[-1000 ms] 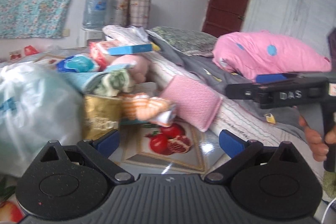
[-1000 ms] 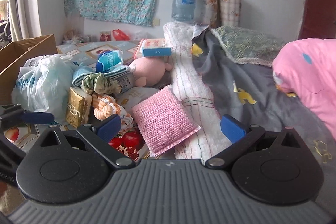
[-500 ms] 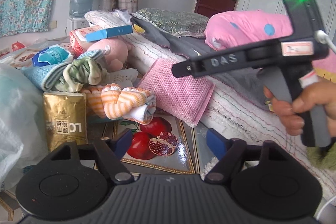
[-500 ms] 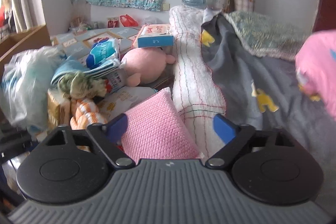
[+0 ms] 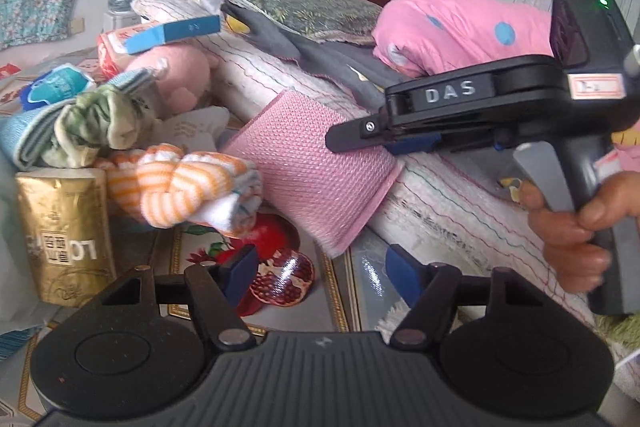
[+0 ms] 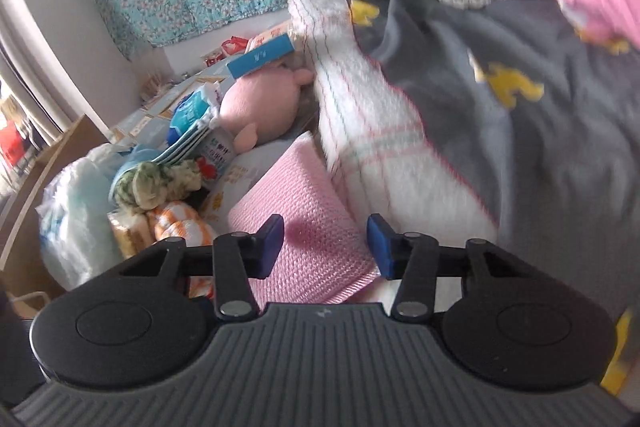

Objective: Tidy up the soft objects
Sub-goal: 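Move the right gripper to the pink knitted pad and close on it, then lift the pink pad with the right gripper and carry it over the box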

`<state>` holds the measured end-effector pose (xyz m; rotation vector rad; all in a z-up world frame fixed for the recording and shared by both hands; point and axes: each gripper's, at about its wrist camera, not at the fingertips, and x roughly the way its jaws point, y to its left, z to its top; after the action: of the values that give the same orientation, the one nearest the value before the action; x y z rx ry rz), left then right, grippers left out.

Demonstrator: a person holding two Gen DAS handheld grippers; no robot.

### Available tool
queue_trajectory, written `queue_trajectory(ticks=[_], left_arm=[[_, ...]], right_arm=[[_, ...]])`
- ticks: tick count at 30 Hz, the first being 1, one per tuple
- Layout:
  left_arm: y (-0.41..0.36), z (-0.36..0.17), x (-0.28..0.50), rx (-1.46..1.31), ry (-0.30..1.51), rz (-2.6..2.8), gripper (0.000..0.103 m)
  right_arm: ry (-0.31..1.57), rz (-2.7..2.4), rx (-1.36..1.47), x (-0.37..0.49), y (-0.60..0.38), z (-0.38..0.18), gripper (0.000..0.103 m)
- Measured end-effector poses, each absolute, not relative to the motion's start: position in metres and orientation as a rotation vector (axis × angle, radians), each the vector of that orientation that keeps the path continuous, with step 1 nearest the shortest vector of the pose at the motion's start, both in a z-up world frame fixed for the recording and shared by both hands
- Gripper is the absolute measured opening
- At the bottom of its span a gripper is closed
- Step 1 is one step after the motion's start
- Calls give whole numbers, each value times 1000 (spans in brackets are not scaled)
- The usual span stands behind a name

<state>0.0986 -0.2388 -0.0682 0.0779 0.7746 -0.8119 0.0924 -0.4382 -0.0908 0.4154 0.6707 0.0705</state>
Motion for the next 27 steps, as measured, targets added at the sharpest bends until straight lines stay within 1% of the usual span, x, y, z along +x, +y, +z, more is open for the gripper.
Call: queue_trajectory(ticks=[6,12,16,19,25,27], left_arm=[[-239,-72,104,92,805,-807,76],[-243,-77,117,80,828,-778,78],[-247,-76,117,72,815,-781,78],[-247,-73,112,57,819,-815,77],[-229,-66,90,76,823,-852,77],[-223,-67,84,90,828,-850,77]], right_arm=[[758,146,572,83,-442,-110,45],[709,144,543,90,-442,-107,46],[710,152,534,93,-440,-111,44],[727,179,542,86,-438,-108,40],[799,233,585,62,-432,-111,40],[811,244,585,56,-428,-114,41]])
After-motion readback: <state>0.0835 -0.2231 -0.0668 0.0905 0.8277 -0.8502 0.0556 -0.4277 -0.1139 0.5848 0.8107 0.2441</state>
